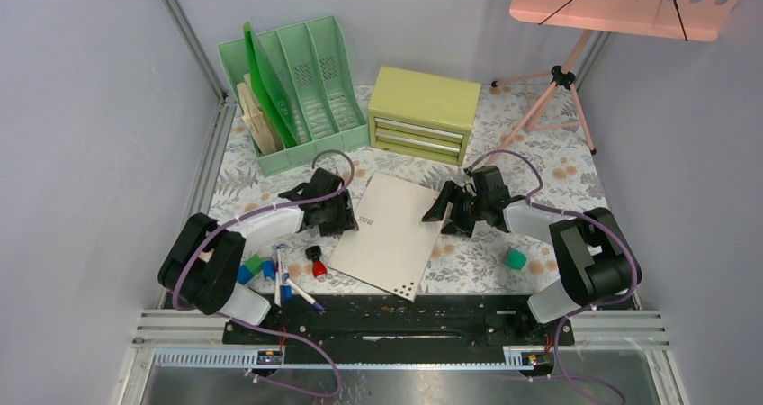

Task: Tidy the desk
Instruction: Pick up the folder from the corner of the board.

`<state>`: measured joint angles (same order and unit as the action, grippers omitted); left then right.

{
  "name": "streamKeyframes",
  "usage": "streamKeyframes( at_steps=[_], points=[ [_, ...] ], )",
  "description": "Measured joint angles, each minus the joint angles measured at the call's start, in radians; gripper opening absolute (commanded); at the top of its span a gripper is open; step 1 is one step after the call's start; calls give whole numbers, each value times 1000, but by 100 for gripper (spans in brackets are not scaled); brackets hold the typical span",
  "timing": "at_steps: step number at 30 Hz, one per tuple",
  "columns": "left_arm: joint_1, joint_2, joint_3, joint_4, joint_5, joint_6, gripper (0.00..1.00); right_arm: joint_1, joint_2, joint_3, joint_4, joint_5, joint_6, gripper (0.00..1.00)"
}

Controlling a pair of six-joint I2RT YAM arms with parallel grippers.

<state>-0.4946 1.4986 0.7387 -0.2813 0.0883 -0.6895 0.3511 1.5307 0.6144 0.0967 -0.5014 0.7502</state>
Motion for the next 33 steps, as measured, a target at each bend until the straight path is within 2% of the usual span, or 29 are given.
streamKeyframes(
  at_steps=[5,10,14,19,25,33],
  points=[
    [-83,-52,-33,-57,-1,-39,50,-6,8,33,-41,22,-69,84],
    [-114,-71,-39,-98,3,-62,56,-6,1,44,-88,18,-113,89],
    [-121,-70,-33,-108,3,-68,57,-12,-59,39,-194,39,-146,92],
    [-122,-34,7,-150,-9,-63,55,-18,-161,-14,-245,39,-152,92],
    [-122,4,42,-184,-8,-49,49,-23,-201,-106,-208,-14,-106,92],
    [-119,-8,21,-156,-2,-45,42,-25,-164,-137,-86,-65,-22,90]
  ],
)
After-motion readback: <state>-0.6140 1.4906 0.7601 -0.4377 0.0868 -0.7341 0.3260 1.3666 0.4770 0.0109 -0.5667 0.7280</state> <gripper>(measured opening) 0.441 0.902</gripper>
